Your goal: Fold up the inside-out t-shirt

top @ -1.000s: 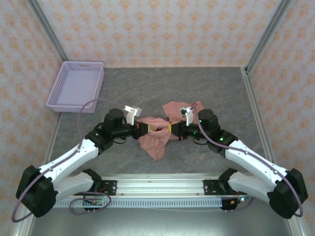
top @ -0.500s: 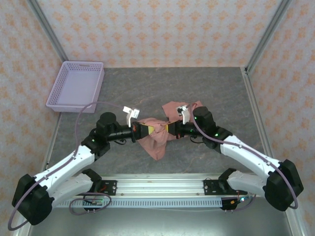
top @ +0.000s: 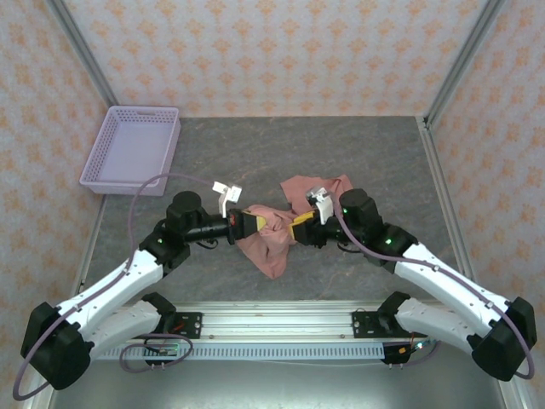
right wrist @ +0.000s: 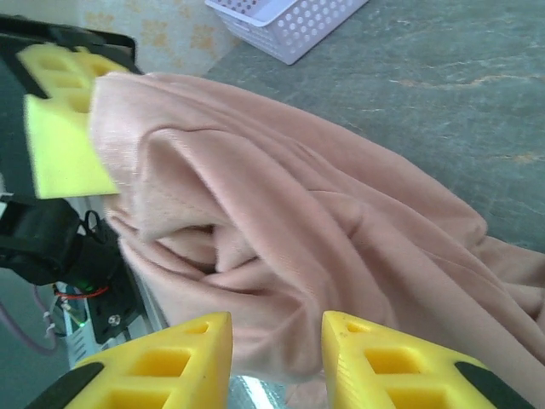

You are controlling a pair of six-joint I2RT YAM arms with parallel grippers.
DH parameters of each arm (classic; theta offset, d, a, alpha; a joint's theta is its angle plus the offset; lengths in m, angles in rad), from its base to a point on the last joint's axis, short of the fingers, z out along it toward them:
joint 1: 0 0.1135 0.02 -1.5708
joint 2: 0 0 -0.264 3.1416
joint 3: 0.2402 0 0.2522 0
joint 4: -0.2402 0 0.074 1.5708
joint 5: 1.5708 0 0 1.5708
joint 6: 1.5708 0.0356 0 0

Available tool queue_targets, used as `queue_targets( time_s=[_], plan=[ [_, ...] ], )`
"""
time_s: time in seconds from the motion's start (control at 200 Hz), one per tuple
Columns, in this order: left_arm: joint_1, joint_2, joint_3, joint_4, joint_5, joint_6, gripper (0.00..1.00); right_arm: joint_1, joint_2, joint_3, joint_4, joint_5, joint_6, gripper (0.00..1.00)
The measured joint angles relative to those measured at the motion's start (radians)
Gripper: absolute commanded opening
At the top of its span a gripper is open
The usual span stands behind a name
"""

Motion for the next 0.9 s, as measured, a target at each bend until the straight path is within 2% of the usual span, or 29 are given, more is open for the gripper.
queue_targets(
  time_s=[0.225, 0.48, 0.66, 0.72, 0.831, 0.901],
  plan=[
    [0.000, 0.011, 0.001, -0.023, -0.006, 0.026, 0.00, 0.034, 0.044, 0.005, 0.044, -0.035, 0.027, 0.29],
    [0.000, 0.015, 0.005, -0.034, -0.006, 0.045, 0.00, 0.052, 0.135, 0.024, 0.110, -0.048, 0.061, 0.44],
    [0.000, 0.015, 0.005, -0.047, -0.006, 0.045, 0.00, 0.052, 0.180, 0.067, 0.125, -0.040, 0.064, 0.46],
    [0.000, 0.015, 0.005, -0.048, -0.006, 0.045, 0.00, 0.052, 0.184, 0.074, 0.132, -0.042, 0.062, 0.38],
    [0.000, 0.015, 0.006, -0.049, -0.006, 0.045, 0.00, 0.052, 0.190, 0.082, 0.138, -0.051, 0.063, 0.14],
    [0.000, 0.015, 0.006, -0.049, -0.008, 0.045, 0.00, 0.052, 0.192, 0.084, 0.138, -0.058, 0.055, 0.03]
  ],
)
